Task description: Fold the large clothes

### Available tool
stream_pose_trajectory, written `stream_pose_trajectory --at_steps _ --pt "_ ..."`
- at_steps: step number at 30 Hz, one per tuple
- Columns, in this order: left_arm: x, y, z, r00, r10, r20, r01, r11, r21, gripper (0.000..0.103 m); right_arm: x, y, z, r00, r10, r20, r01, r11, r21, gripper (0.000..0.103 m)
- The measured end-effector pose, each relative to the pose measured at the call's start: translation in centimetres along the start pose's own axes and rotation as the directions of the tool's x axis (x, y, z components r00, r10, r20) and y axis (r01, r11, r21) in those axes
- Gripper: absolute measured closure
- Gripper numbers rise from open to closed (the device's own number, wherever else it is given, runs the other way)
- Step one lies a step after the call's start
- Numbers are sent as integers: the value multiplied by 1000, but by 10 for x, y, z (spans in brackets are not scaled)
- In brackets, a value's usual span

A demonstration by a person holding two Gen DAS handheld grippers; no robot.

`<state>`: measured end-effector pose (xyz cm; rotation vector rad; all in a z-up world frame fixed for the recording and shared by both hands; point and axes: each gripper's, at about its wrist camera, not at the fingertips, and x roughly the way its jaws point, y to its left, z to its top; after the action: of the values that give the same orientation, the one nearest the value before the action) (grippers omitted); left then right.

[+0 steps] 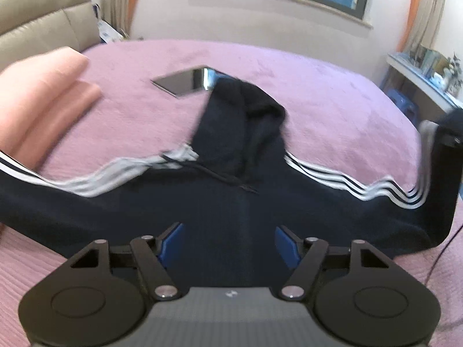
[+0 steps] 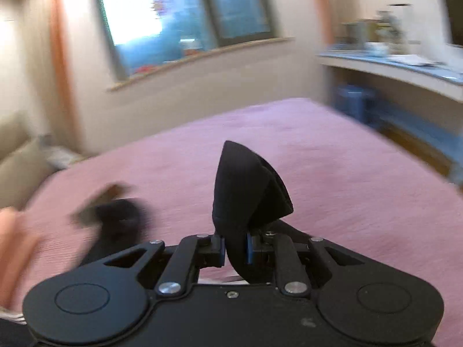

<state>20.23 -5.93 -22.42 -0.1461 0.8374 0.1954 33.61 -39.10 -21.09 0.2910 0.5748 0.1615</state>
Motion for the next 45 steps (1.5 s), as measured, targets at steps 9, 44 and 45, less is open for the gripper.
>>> stream_pose_trajectory --at_steps 9,44,45 --pt "-15 111 13 997 70 31 -67 994 -91 30 29 230 -95 879 395 -267 -433 895 -102 39" --pt "99 193 31 998 -65 -6 63 983 -170 83 51 108 -136 933 -145 -328 88 979 -182 54" --pt "120 192 21 996 -28 -86 17 991 -135 82 59 108 -140 926 -159 -343 98 977 -188 54"
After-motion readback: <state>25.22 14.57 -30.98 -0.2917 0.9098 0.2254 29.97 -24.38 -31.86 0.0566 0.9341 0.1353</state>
